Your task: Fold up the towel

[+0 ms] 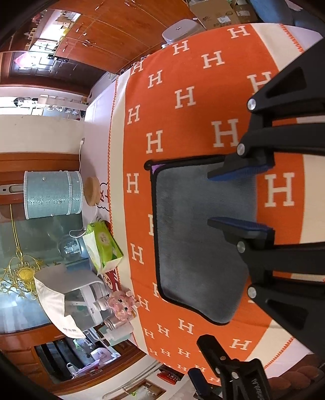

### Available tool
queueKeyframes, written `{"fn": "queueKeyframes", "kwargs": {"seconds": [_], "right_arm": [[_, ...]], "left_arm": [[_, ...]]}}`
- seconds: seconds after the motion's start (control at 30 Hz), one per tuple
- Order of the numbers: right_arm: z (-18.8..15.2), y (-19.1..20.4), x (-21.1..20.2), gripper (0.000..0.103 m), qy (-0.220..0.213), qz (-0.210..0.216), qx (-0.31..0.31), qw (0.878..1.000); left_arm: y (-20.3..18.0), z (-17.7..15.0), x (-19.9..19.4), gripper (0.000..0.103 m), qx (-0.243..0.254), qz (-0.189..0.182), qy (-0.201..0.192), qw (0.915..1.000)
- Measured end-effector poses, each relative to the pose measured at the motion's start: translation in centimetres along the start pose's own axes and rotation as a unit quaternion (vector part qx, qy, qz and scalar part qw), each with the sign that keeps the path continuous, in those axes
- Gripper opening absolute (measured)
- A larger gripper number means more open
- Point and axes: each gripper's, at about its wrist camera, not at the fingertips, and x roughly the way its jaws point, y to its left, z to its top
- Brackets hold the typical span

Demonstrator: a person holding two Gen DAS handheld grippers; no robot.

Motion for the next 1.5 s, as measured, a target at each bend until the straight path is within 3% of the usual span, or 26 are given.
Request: {"fn": "queueKeyframes", "kwargs": {"seconds": [0.1,0.67,1.13,1.5], "right_arm": [[-0.8,0.3,-1.2,0.045,-0.013,0.0,0.001,1.0],[-6.5,1.4,-8.7,0.049,-0.04,0.009,0.008,0.999],[-9.6,2.0,-11.3,0.05,-0.036,0.004,0.008,0.999],[-10.0,2.0,-12.5,0.055,-0.036,0.008,0.009,0.999]], "left_arm": [[0.0,-1.2,-1.5,0.103,0.0,0.007,-0.013,0.9999],[0.2,-6.4,-9.2,0.103,-0.013,0.023,-0.059,0.9979],[-0.4,-8.8,-10.9,0.103,-0.023,-0.011,-0.028,0.9993],[-0.3,-9.6,-11.4,0.103,-0.029,0.004,-0.024,0.9993]]}}
